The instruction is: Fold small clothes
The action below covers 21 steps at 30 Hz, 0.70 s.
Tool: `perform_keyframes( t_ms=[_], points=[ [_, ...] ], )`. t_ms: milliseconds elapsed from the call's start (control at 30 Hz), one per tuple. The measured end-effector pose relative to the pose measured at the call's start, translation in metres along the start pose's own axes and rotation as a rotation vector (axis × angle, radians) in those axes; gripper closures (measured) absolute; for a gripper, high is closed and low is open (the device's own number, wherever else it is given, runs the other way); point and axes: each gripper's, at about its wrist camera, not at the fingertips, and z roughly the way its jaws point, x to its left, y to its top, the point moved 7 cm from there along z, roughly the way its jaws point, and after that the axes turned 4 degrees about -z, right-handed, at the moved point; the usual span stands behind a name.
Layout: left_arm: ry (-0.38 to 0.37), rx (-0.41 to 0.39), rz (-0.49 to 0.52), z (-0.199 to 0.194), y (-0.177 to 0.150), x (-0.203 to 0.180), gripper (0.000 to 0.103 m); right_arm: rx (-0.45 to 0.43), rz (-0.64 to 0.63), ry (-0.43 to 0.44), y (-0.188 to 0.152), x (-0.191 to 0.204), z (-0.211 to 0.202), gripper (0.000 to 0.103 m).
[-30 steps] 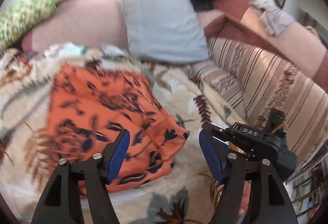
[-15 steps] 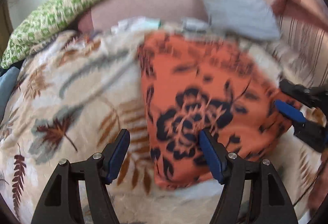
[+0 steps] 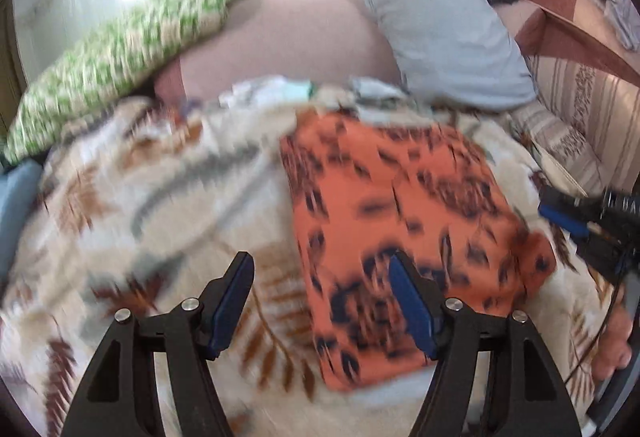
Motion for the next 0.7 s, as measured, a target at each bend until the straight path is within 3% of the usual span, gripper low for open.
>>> perform_keyframes(
  t_ms=[133, 300, 367, 433, 567, 700],
  points=[
    [0.046, -0.006, 0.032, 0.029, 0.033, -0.004, 0.032, 0.040, -0.049, 0.013, 0.008, 0.022, 0.030, 0.083],
    [0.107, 0.114, 0.064, 0.085, 0.049, -0.003, 0.032, 0.121, 0.008, 0.019, 0.023, 0.023, 0.085, 0.083],
    [0.102, 0.153, 0.074, 0.107, 0.048, -0.005, 0.032, 0.153, 0.035, -0.027, 0.026, 0.012, 0.107, 0.082],
    [0.113, 0.243, 0.096, 0.135, 0.035, -0.005, 0.030, 0.218, 0.103, -0.061, 0.022, -0.008, 0.132, 0.082],
    [0.077, 0.242, 0.016, 0.134, 0.038, 0.001, 0.028, 0.249, 0.195, 0.022, 0.025, -0.021, 0.138, 0.082],
    [0.038, 0.199, -0.002, 0.096, 0.036, 0.003, 0.029, 0.196, 0.253, 0.094, 0.032, -0.018, 0.102, 0.079]
  ],
)
